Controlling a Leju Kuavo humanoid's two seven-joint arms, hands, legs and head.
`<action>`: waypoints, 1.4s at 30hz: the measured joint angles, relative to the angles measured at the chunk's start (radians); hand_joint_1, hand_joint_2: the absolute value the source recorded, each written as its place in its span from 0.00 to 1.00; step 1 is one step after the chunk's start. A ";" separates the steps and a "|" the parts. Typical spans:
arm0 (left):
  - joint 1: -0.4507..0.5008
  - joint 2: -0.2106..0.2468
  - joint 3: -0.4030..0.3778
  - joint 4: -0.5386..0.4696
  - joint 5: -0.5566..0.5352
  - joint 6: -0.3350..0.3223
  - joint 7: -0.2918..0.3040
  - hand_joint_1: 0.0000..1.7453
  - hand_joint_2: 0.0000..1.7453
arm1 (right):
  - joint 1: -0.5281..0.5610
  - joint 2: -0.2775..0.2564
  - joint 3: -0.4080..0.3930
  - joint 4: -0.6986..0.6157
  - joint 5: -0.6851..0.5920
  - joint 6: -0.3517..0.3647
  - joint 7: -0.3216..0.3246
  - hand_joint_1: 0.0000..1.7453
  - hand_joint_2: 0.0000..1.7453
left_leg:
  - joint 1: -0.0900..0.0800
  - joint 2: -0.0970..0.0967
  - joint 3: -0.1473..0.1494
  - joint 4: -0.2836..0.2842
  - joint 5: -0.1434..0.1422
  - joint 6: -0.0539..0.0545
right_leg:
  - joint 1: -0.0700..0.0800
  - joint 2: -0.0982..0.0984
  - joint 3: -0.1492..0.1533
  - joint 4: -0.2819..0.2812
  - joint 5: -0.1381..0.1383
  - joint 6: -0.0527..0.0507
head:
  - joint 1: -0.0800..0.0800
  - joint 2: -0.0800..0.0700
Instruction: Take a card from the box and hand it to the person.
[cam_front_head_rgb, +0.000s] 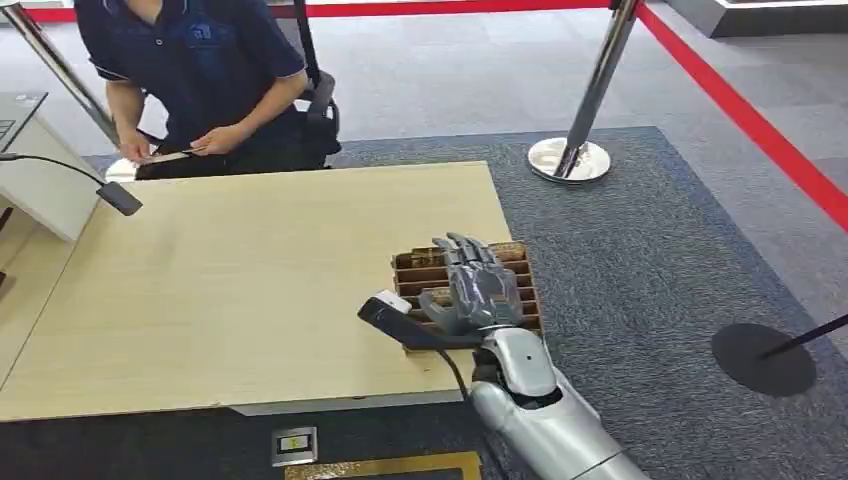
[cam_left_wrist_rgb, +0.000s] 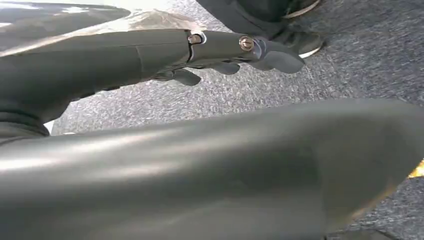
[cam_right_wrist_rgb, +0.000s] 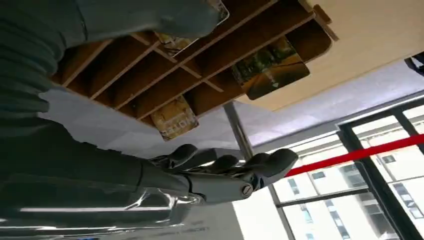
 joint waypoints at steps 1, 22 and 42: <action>0.000 0.000 0.000 0.000 -0.002 0.000 0.000 0.00 0.00 | 0.000 -0.001 0.000 0.001 0.004 0.000 0.005 0.22 1.00 | 0.000 0.000 0.000 0.000 0.000 0.000 | 0.000 0.000 0.000 0.000 0.000 0.000 | 0.000 0.000; -0.020 0.001 -0.003 0.000 -0.011 -0.035 0.051 0.00 0.00 | -0.015 -0.002 -0.001 0.043 0.037 0.029 0.027 0.31 1.00 | 0.000 0.000 0.000 0.000 0.000 0.000 | 0.000 0.000 0.000 0.000 0.000 0.000 | 0.000 0.000; -0.035 0.001 -0.020 0.000 -0.004 -0.039 0.058 0.00 0.00 | -0.032 -0.005 -0.003 0.111 0.076 0.046 0.061 0.32 1.00 | 0.000 0.000 0.000 0.000 0.000 0.000 | 0.000 0.000 0.000 0.000 0.000 0.000 | 0.000 0.000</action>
